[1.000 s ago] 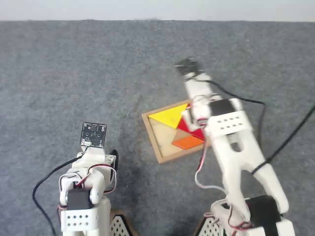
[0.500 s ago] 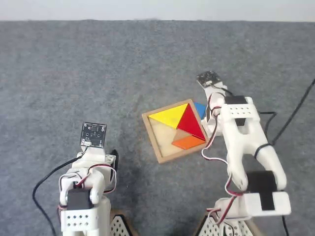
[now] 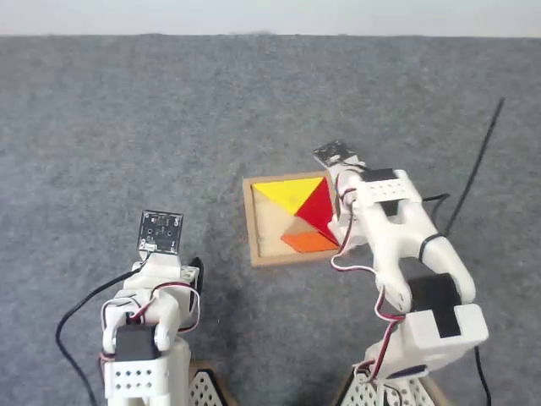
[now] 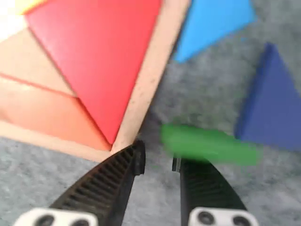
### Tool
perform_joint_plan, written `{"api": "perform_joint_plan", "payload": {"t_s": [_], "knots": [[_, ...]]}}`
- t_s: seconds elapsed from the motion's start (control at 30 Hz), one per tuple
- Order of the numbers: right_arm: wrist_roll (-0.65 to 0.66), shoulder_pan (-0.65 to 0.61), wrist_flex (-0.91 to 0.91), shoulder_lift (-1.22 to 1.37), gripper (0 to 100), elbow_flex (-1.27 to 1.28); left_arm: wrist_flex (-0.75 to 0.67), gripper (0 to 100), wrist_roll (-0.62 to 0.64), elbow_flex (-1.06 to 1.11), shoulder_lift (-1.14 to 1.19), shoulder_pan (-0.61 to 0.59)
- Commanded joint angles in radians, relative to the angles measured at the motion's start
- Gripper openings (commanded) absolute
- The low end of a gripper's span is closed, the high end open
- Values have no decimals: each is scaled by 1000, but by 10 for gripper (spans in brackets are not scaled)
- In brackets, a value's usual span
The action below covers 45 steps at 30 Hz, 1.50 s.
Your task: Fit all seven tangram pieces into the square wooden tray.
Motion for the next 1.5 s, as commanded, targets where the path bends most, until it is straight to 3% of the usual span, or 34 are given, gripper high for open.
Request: {"api": "perform_joint_plan", "payload": {"t_s": [0.0, 0.2, 0.47, 0.73, 0.9, 1.47], "knots": [[-25, -76, -7, -51, 140, -5, 9, 153, -6, -8, -28, 2], [-64, -117, 7, -131, 140, 20, 9, 153, -6, -8, -28, 2], [-49, -35, 15, -254, 145, 6, 9, 153, -6, -8, -28, 2], [17, 50, 24, -38, 149, -175, 9, 153, -6, -8, -28, 2], [21, 50, 24, 108, 214, -249, 9, 153, -6, -8, -28, 2], [72, 70, 24, 140, 224, -310, 9, 153, -6, -8, -28, 2]]}}
